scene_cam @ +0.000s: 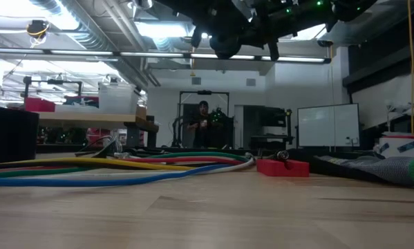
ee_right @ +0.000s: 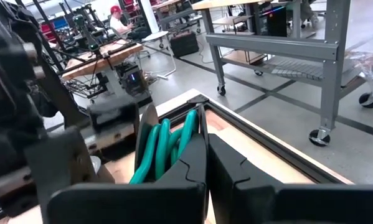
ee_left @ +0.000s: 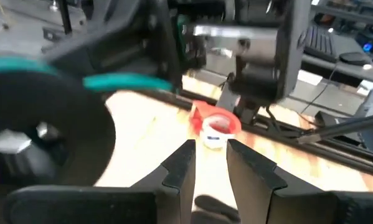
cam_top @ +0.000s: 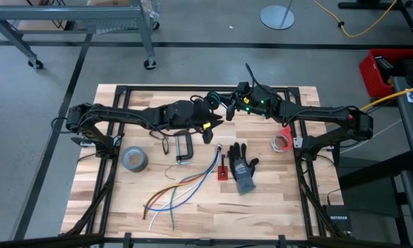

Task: Coil cords
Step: Coil the green wire on the spool

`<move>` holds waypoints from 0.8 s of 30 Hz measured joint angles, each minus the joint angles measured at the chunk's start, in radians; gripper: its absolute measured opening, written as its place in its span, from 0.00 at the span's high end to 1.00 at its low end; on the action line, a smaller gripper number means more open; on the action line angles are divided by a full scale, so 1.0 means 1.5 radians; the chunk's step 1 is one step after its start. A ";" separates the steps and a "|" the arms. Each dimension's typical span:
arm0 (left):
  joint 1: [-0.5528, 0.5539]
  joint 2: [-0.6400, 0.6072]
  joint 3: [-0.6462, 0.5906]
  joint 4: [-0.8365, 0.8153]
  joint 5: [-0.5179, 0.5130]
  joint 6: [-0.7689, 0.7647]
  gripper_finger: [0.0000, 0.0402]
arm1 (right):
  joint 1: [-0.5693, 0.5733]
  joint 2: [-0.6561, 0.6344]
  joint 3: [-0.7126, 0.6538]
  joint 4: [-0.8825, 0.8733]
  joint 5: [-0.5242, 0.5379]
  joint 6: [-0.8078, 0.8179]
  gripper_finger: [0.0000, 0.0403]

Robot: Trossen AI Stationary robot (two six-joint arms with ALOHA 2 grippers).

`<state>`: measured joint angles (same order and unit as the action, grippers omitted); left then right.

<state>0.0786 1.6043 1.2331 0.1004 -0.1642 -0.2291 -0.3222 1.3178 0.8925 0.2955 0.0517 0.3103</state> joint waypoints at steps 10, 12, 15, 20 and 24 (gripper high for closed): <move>-0.028 -0.004 0.000 -0.129 -0.002 -0.049 0.79 | 0.000 0.000 0.000 -0.029 -0.025 -0.003 1.00; -0.028 -0.008 0.000 -0.178 -0.002 -0.049 0.79 | 0.000 0.000 0.000 -0.041 -0.053 -0.003 1.00; -0.028 -0.029 0.000 -0.268 -0.002 -0.052 0.79 | 0.000 0.000 0.000 -0.068 -0.104 -0.001 1.00; -0.015 -0.082 0.000 -0.375 -0.010 -0.039 0.85 | -0.008 0.000 0.000 -0.095 -0.170 0.014 1.00; -0.002 -0.140 0.000 -0.435 -0.062 -0.010 0.92 | -0.036 0.000 -0.001 -0.094 -0.203 0.021 1.00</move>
<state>0.0751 1.3948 1.2331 -0.5516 -0.2566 -0.2441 -0.3759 1.3182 0.8913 0.1543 -0.2529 0.3421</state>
